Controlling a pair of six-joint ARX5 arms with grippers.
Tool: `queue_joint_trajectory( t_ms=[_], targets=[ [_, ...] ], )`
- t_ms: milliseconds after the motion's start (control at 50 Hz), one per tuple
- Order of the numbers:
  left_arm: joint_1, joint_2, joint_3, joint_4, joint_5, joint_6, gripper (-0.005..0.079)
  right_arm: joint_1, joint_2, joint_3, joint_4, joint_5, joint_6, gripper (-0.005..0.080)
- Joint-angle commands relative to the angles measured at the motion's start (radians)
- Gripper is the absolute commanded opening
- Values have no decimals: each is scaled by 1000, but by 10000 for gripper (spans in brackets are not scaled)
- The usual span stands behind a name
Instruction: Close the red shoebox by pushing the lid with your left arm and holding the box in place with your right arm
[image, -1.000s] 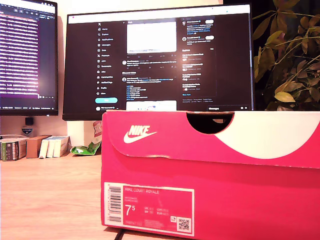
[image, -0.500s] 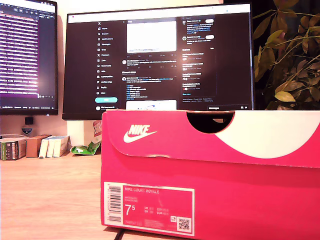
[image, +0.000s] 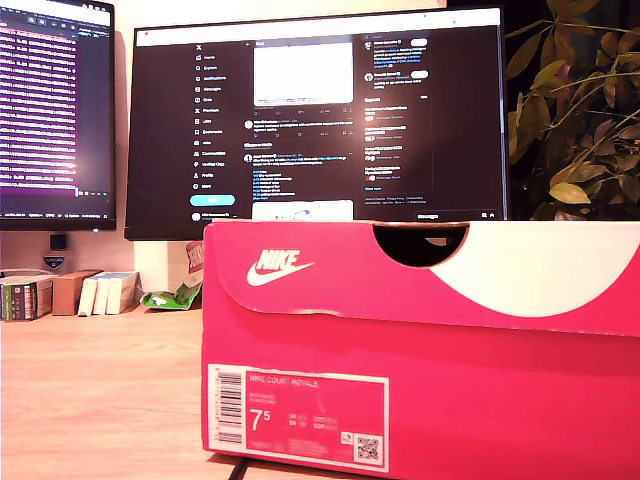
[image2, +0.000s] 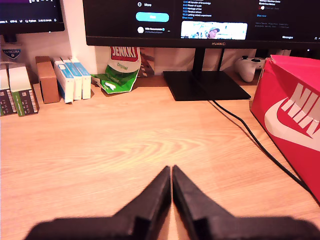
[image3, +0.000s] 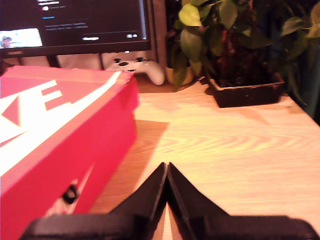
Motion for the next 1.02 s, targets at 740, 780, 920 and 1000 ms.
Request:
queue_joint_trajectory(
  t_ms=[740, 780, 920, 1000],
  targets=[
    [142, -8, -31, -21, 2, 7, -19, -20, -6, -2, 8, 0, 2, -12],
    [142, -8, -31, -21, 2, 7, -19, -20, -6, -2, 8, 0, 2, -12],
    [142, -8, -31, -21, 2, 7, -19, -20, -6, -2, 8, 0, 2, -12],
    [142, -8, -31, -21, 2, 7, -19, -20, -6, -2, 8, 0, 2, -12]
  ],
)
